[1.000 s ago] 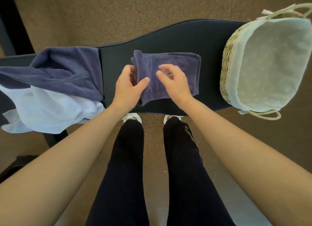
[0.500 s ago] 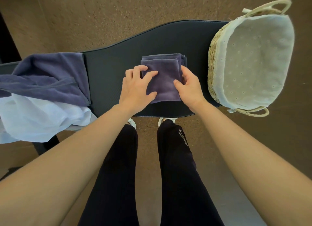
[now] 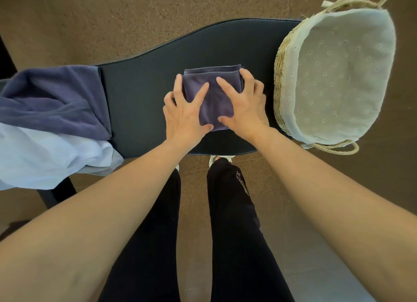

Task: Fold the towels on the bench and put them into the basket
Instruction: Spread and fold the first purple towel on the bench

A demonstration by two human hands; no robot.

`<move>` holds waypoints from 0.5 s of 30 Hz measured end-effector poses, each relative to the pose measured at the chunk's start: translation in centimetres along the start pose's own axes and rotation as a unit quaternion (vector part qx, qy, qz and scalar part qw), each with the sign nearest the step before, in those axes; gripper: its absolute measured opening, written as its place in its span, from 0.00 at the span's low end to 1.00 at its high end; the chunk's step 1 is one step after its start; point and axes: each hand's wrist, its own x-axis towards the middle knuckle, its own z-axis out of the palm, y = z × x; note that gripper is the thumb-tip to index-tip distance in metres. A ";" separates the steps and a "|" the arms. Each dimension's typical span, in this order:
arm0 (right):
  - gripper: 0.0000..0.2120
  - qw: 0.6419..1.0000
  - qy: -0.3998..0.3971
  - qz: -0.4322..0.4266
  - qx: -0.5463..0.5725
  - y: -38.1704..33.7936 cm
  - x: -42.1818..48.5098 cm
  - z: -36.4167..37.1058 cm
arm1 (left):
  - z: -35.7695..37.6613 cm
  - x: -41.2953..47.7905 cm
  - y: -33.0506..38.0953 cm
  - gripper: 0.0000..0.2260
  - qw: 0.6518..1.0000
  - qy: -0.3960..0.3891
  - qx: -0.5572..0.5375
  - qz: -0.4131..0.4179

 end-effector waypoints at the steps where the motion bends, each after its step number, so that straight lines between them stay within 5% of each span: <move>1: 0.47 0.999 -0.032 0.008 -0.006 -0.1 0.2 0.1 | -0.1 -0.2 -0.1 0.47 0.999 -0.002 -0.033 -0.023; 8: 0.54 0.997 -0.061 0.014 -0.035 -1.5 0.8 0.9 | -0.7 -0.7 -1.5 0.46 0.918 0.007 -0.358 -0.171; 11: 0.54 0.998 -0.060 0.011 -0.022 -2.3 0.3 1.7 | -1.2 -0.5 -2.1 0.32 0.899 -0.040 -0.385 -0.204; 15: 0.54 0.998 -0.064 -0.001 -0.010 -3.6 -0.5 2.7 | -2.1 -0.8 -2.3 0.22 0.928 -0.077 -0.316 -0.182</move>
